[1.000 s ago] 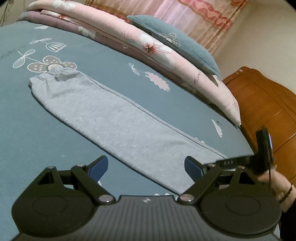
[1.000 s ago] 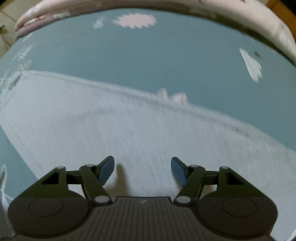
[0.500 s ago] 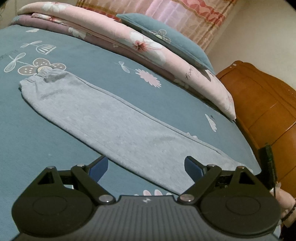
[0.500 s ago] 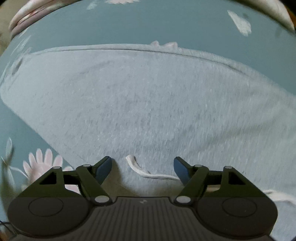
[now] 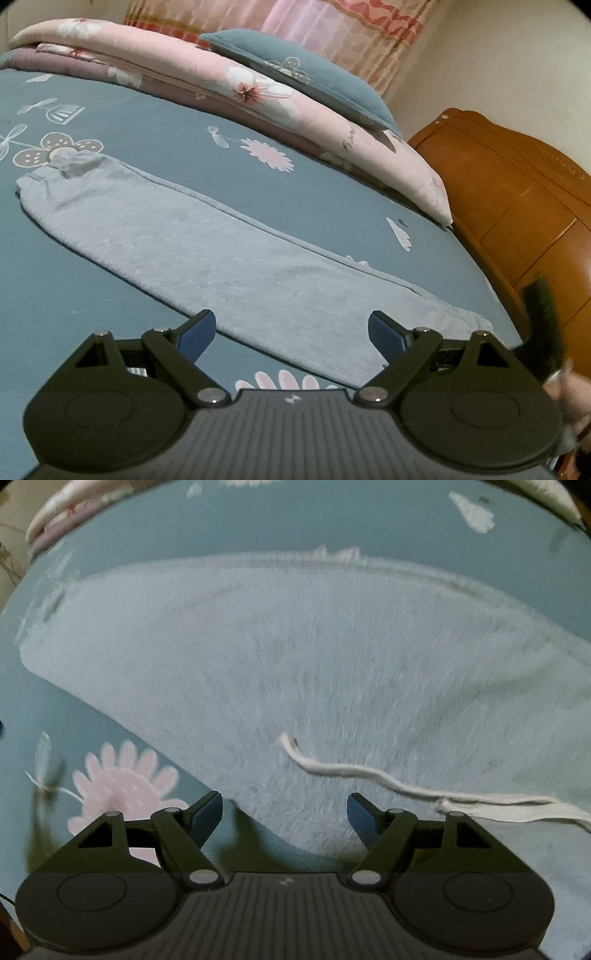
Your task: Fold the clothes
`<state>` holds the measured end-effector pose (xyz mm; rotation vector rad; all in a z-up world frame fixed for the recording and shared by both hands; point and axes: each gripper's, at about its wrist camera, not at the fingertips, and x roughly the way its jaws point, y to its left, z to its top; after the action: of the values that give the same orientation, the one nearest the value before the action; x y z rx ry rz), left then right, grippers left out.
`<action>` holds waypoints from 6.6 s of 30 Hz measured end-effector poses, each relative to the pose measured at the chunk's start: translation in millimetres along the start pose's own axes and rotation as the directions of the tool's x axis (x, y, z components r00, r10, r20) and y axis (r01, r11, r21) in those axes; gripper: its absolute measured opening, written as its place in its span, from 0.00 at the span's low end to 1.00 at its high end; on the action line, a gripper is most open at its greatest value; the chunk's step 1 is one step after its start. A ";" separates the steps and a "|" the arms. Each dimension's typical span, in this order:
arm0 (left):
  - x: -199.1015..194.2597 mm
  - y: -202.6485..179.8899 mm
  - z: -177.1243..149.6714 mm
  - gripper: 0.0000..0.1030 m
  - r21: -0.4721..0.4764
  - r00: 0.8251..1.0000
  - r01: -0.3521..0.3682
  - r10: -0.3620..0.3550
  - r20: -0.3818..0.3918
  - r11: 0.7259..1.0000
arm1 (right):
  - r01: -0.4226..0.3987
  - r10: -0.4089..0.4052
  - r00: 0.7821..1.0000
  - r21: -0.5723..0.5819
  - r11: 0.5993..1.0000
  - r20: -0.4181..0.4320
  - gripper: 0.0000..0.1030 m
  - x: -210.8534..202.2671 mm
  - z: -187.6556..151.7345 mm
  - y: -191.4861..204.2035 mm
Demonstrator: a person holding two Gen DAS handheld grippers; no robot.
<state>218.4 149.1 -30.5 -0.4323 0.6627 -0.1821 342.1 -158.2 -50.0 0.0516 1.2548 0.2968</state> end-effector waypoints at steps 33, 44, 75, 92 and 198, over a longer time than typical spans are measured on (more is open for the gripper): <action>-55.6 -200.3 -123.0 0.87 0.406 0.976 0.171 -0.099 -0.192 0.898 | 0.118 -0.161 0.929 0.145 0.982 0.333 1.00 -71.2 -267.1 -135.6; -74.5 -224.6 -154.7 0.87 0.471 0.969 0.217 -0.130 -0.209 0.855 | -0.070 -0.099 0.861 0.310 0.948 0.498 0.83 -128.2 -316.4 -187.9; -98.5 -221.6 -179.5 0.87 0.506 0.966 0.236 -0.143 -0.217 0.830 | -0.090 -0.166 0.878 0.495 0.864 0.449 0.13 -117.7 -319.1 -262.7; -115.7 -170.6 -166.3 0.87 0.491 0.983 0.113 -0.024 -0.184 0.864 | -0.083 0.009 0.821 0.102 0.991 0.571 0.50 -165.3 -268.3 -108.9; -111.6 -78.2 -152.9 0.87 0.313 0.977 -0.033 0.097 -0.191 0.949 | 0.090 0.074 0.954 -0.510 0.855 0.292 0.08 -61.6 -242.7 85.3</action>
<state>33.4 62.0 -41.5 -0.0894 0.8346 -0.2650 80.1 -121.6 -52.1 -0.3645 0.8356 0.5922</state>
